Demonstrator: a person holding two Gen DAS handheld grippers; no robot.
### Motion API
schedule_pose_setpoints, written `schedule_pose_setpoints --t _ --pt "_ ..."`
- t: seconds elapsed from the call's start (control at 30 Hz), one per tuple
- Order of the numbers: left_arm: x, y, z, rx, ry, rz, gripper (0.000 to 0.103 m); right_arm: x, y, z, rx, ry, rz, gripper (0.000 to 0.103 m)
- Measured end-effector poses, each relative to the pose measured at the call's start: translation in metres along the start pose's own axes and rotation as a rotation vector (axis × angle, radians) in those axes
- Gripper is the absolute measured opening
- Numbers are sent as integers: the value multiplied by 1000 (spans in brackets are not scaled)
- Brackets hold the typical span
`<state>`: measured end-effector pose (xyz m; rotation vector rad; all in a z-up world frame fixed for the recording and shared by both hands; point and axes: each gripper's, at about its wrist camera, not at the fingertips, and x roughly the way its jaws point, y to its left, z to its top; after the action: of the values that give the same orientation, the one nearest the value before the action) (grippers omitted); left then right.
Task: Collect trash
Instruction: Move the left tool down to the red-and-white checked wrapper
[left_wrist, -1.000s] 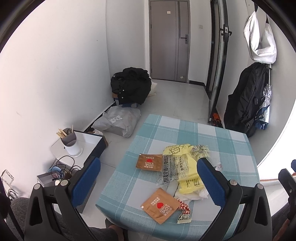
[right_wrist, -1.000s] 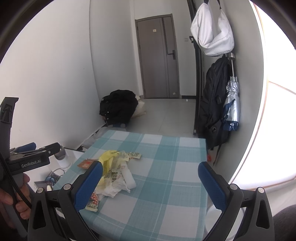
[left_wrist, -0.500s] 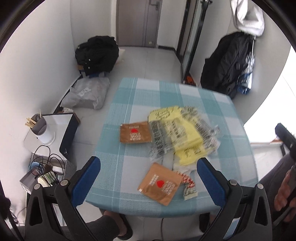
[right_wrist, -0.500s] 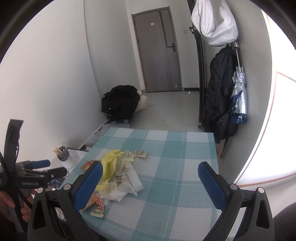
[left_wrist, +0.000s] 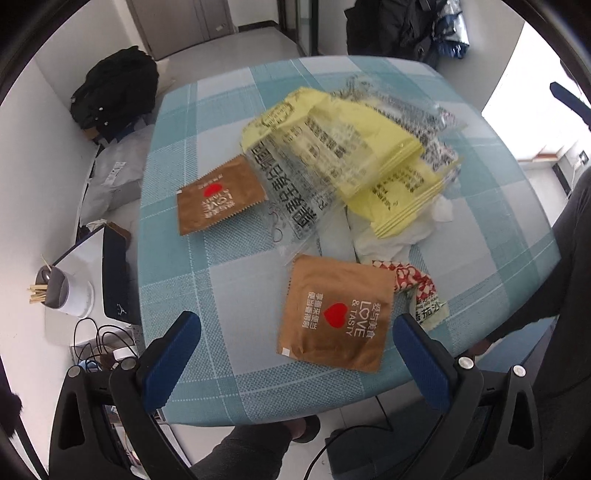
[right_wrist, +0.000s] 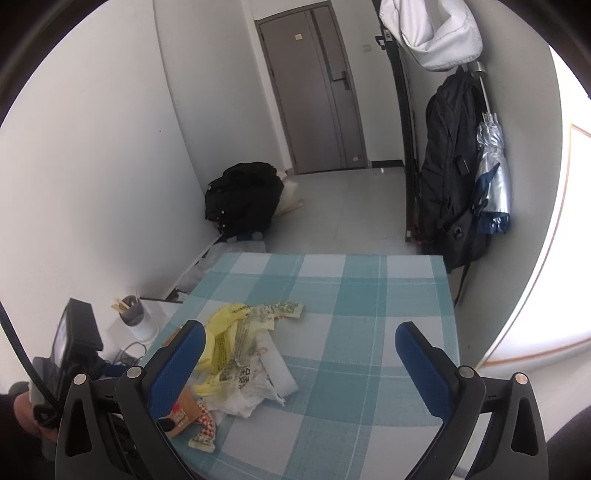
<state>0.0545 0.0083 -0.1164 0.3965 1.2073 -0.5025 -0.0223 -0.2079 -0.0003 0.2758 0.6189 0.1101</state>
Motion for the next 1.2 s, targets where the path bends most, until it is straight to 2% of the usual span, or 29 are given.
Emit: schedule_pose_setpoints --t 0.1,0.17,0.33,0.4,0.43,0.57,0.77,1.03,1.17,1.2 --pt "9 -6 1 41 30 11 102 -1 -2 -1 2 3 -4 103" --pt "12 -5 2 26 41 -12 102 -1 -4 -1 5 4 -6 103" --pt "13 -3 4 21 32 -4 100 -2 -9 -2 27 10 -9 103" --pt "15 -5 5 43 27 30 92 -2 -10 -3 28 13 -11 103" --pt "15 -6 5 48 24 31 91 -2 -10 -2 28 14 -12 103" --pt "13 -6 3 29 21 -16 76 -4 -10 -2 30 9 -10 103" --pt "5 -21 -3 59 7 -27 55 -7 -8 -4 22 3 -9 103" --pt "-4 -20 -9 62 1 -37 45 -11 -8 -4 17 -9 -17 103" --pt "-7 -10 -7 28 -5 -48 36 -16 -11 -3 25 -19 -21 103" --pt "-9 -10 -5 21 -10 -49 30 -16 -11 -4 30 -20 -21 103"
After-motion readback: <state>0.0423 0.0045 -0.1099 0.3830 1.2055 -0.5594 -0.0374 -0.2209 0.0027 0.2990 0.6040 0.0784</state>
